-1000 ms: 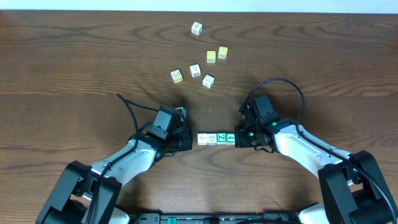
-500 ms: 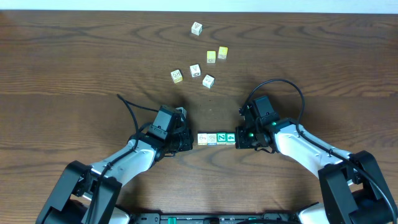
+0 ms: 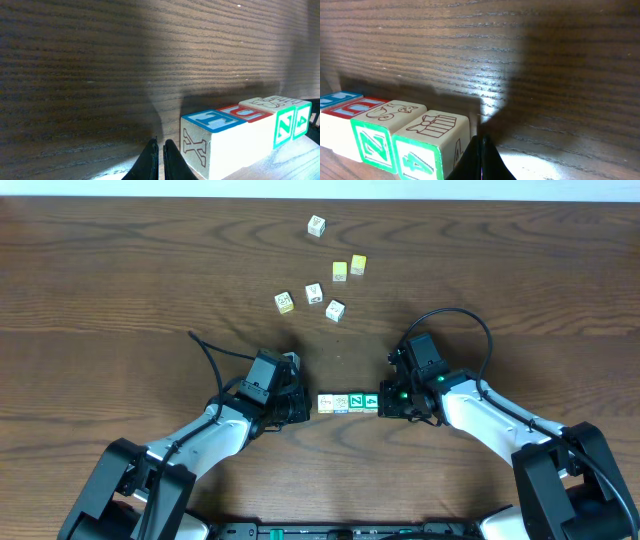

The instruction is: Lift 4 blocks

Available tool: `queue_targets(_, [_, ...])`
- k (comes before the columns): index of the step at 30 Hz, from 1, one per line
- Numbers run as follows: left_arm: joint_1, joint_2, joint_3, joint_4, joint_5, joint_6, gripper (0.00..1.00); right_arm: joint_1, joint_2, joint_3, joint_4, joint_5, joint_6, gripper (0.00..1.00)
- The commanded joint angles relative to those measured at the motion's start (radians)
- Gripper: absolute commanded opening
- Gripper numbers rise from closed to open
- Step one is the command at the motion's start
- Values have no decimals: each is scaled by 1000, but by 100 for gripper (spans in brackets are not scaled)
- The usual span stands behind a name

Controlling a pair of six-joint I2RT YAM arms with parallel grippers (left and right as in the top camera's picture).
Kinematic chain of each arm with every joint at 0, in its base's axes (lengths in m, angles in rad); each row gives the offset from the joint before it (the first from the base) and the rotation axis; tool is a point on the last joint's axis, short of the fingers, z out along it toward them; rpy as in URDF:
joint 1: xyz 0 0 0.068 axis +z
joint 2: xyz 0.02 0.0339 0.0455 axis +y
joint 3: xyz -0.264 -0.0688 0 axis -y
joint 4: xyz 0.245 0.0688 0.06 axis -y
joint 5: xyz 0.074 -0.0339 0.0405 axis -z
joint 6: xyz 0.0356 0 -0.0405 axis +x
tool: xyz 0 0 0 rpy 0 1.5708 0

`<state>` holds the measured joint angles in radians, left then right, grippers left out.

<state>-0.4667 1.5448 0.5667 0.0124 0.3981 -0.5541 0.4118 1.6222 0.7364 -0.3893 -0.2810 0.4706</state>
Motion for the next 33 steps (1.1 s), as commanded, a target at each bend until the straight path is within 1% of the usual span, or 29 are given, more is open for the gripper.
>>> queue_targets(1, [-2, 6, -2, 8, 13, -9, 7, 9, 5, 16, 11, -18, -28, 1])
queue_targets(28, [-2, 6, -2, 12, 14, -9, 7, 9, 5, 16, 24, -35, -42, 1])
queue_targets(33, [-3, 6, -2, 13, 40, -9, 7, 9, 5, 16, 24, -35, -50, 1])
